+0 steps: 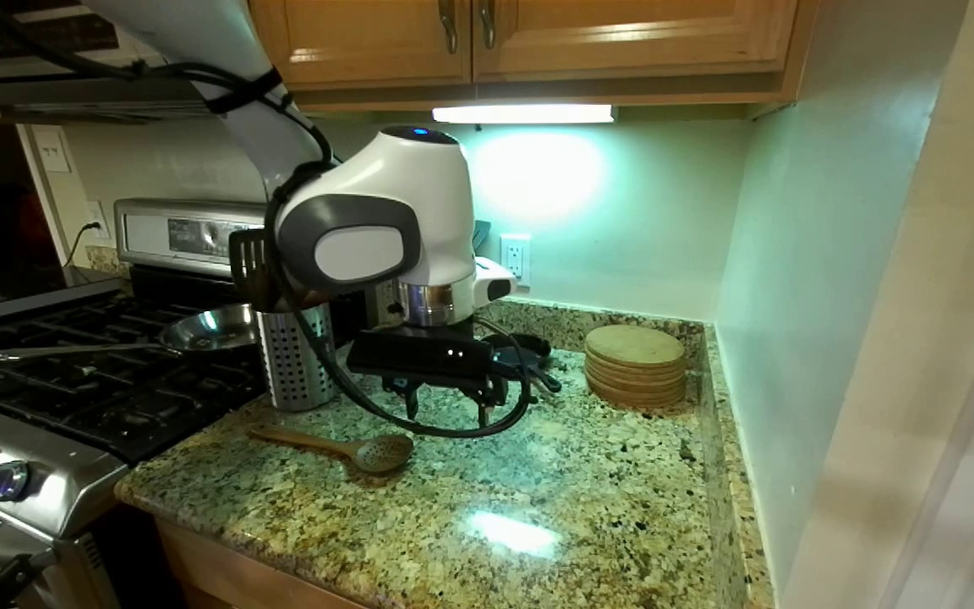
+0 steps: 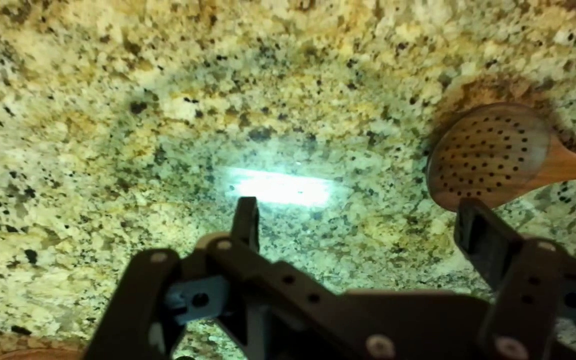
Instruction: Take a wooden spoon out of the utensil holder and put it on the counter
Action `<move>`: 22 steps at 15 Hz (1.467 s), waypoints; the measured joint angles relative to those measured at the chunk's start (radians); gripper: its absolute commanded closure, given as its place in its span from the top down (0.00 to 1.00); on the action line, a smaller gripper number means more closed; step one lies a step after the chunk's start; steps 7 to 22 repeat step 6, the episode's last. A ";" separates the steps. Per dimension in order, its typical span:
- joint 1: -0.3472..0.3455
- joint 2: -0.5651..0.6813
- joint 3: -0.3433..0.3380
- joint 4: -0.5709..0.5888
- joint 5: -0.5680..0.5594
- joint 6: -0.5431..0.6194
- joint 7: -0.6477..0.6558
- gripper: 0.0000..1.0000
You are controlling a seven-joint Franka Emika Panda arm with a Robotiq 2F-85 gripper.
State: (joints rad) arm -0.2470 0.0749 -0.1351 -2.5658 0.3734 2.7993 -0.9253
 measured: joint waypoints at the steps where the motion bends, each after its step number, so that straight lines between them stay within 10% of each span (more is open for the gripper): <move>1: 0.005 -0.011 0.000 -0.014 -0.028 0.012 0.028 1.00; 22: 0.011 -0.054 0.000 -0.061 -0.144 0.025 0.146 1.00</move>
